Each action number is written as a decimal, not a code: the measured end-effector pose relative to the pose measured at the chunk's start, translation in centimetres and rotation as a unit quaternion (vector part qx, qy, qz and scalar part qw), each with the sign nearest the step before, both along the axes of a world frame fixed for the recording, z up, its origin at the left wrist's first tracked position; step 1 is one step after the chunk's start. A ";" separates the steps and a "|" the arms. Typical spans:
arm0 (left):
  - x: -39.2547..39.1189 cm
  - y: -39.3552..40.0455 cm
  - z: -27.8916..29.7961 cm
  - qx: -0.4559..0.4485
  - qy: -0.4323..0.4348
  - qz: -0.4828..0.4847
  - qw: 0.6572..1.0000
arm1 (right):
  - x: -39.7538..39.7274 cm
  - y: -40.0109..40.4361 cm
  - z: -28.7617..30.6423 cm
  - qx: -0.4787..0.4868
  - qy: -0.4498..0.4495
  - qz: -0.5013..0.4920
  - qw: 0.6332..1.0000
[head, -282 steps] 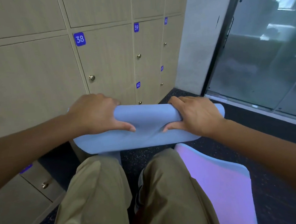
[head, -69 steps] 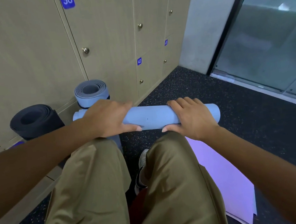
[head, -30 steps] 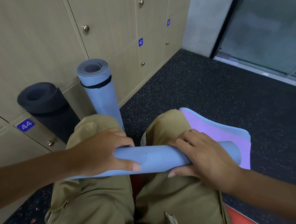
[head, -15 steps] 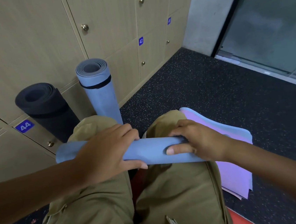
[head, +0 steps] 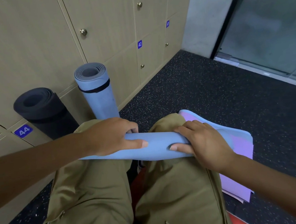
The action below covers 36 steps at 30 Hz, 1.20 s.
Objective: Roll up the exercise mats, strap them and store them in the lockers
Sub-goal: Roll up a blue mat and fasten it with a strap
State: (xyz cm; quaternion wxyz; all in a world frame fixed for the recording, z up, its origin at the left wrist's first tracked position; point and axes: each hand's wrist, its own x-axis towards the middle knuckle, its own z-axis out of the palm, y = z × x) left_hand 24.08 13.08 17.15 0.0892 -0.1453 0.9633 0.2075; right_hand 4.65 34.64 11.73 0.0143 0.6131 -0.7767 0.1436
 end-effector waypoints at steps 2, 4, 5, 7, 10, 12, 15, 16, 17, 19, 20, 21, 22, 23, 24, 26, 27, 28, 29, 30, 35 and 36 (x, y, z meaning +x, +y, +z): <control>-0.2 0.0 -0.2 -0.048 0.002 -0.012 0.999 | -0.7 -0.7 0.5 0.021 -0.051 0.009 0.998; -0.3 0.5 -0.4 -0.070 0.032 -0.028 0.997 | -1.3 -1.3 0.9 0.048 -0.088 0.014 0.995; -0.4 0.8 -0.6 -0.081 0.039 -0.039 0.995 | -1.5 -1.5 1.2 0.060 -0.101 0.016 0.993; -0.9 1.4 -1.3 -0.136 0.042 -0.066 0.988 | -2.0 -1.9 1.4 0.085 -0.133 0.015 0.987; -2.0 1.9 -2.7 -0.214 0.074 -0.096 0.969 | -2.7 -2.4 1.5 0.095 -0.164 0.004 0.982; -2.6 1.7 -3.2 -0.238 0.078 -0.092 0.964 | -3.0 -2.2 1.2 0.065 -0.152 -0.024 0.986; -3.5 1.6 -3.2 -0.223 0.057 -0.069 0.971 | -3.1 -1.7 0.5 -0.042 -0.068 -0.075 0.994; -3.8 1.6 -3.1 -0.221 0.059 -0.066 0.971 | -3.3 -1.5 0.3 -0.066 -0.046 -0.091 0.993; -4.0 1.7 -3.1 -0.220 0.061 -0.061 0.972 | -3.6 -1.3 0.3 -0.080 -0.031 -0.105 0.991; -4.1 1.7 -3.1 -0.194 0.056 -0.037 0.979 | -4.4 -1.1 0.9 -0.093 -0.002 -0.125 0.988; -4.2 1.6 -3.2 -0.165 0.057 -0.018 0.984 | -5.0 -1.0 1.4 -0.096 0.020 -0.136 0.986; -4.2 1.5 -3.2 -0.130 0.062 0.005 0.990 | -5.6 -1.0 2.1 -0.103 0.040 -0.147 0.983; -4.2 1.2 -3.2 -0.090 0.071 0.027 0.993 | -6.2 -1.1 2.7 -0.116 0.055 -0.159 0.979; -4.2 0.9 -3.3 -0.049 0.081 0.052 0.994 | -6.6 -1.2 3.4 -0.135 0.059 -0.172 0.974; -4.2 0.7 -3.4 -0.010 0.094 0.077 0.993 | -6.9 -1.5 4.0 -0.156 0.049 -0.183 0.969; -4.0 0.6 -3.9 0.067 0.127 0.118 0.983 | -6.8 -2.4 5.3 -0.202 -0.021 -0.194 0.960; -4.0 0.7 -4.1 0.109 0.145 0.132 0.974 | -6.5 -3.0 6.0 -0.224 -0.084 -0.192 0.952; -3.9 1.0 -4.2 0.155 0.162 0.142 0.964 | -6.1 -3.7 6.8 -0.246 -0.158 -0.189 0.938; -3.8 1.4 -4.4 0.199 0.178 0.152 0.952 | -5.7 -4.3 7.6 -0.264 -0.231 -0.184 0.918; -3.7 1.7 -4.5 0.237 0.191 0.163 0.938 | -5.2 -4.9 8.3 -0.282 -0.291 -0.180 0.896; -2.8 3.6 -5.3 0.330 0.220 0.190 0.898 | -2.2 -6.9 10.6 -0.343 -0.309 -0.117 0.879; -2.7 4.0 -5.3 0.345 0.220 0.188 0.893 | -1.6 -7.1 11.0 -0.345 -0.296 -0.097 0.885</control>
